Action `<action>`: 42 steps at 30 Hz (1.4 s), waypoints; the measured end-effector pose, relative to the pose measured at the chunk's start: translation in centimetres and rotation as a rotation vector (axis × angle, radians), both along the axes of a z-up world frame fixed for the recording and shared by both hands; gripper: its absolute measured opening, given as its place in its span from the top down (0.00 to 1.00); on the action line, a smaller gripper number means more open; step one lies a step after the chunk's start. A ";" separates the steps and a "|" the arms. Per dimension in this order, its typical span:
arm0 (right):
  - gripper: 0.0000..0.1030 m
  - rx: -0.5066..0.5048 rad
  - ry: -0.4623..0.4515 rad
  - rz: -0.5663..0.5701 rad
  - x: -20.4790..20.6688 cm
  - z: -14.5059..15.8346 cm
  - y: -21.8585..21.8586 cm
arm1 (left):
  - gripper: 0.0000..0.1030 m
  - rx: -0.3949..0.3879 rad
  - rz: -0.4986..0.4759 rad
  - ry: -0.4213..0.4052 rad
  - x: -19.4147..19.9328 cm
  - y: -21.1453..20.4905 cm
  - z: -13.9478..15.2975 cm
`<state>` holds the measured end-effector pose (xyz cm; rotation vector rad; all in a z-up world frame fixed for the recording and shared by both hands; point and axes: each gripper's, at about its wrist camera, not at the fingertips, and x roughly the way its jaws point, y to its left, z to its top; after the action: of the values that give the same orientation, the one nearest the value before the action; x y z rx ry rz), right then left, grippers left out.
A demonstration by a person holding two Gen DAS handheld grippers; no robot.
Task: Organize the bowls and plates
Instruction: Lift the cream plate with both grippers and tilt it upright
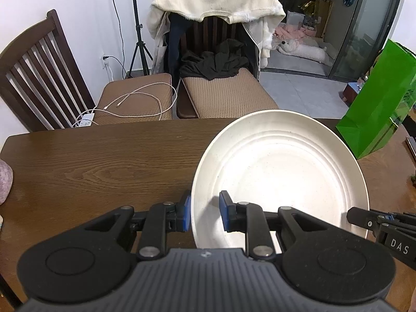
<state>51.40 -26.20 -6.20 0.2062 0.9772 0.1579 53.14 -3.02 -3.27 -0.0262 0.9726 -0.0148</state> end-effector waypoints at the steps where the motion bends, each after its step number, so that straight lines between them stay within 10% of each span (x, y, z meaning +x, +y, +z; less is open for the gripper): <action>1: 0.91 -0.001 -0.001 0.000 -0.1 0.1 0.1 | 0.78 0.000 0.000 -0.002 -0.2 0.2 0.1; 42: 0.90 0.004 -0.020 -0.021 -11.4 4.0 5.0 | 0.78 -0.011 -0.037 -0.058 -10.6 5.2 4.0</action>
<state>40.04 -21.23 -2.24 0.2179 0.9546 0.1420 42.55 2.23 0.74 -0.0183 0.9147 -0.0544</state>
